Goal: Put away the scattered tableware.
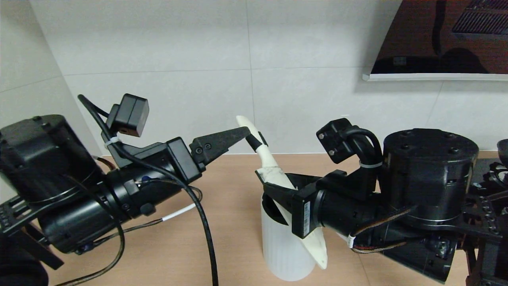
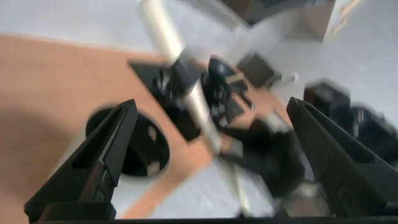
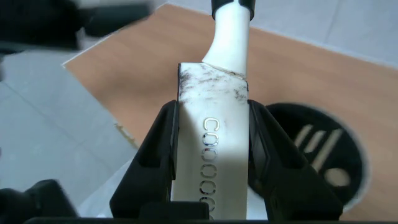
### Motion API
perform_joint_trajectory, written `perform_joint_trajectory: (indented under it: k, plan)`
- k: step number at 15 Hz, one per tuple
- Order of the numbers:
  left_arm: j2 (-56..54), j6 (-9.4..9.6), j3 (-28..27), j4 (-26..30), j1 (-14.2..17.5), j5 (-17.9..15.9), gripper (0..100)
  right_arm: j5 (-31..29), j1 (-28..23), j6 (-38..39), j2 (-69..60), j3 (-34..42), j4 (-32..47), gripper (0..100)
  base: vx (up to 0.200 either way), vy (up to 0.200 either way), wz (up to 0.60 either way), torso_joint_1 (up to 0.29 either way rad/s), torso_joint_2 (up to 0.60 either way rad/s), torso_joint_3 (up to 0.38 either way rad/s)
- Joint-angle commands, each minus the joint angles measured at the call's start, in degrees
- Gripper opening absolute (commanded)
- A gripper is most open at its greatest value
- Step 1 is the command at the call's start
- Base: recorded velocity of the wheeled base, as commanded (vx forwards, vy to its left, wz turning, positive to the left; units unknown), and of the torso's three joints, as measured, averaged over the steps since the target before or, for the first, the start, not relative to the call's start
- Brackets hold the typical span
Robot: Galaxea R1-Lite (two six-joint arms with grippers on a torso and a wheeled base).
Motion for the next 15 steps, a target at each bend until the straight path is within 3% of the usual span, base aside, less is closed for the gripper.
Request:
perform_joint_trajectory:
  k: [1,15]
  plan:
    - [3.4,-0.02,-0.2,-0.4,-0.5,0.0,100,0.0,0.8,0.0,2.0,0.1,-1.2,0,0.000,0.000,0.00,0.000,0.00,0.000]
    - [8.6,-0.02,-0.8,-5.8,-0.7,0.5,100,-0.2,3.3,0.7,1.7,0.6,-2.4,0,0.000,0.000,0.00,0.000,0.00,0.000]
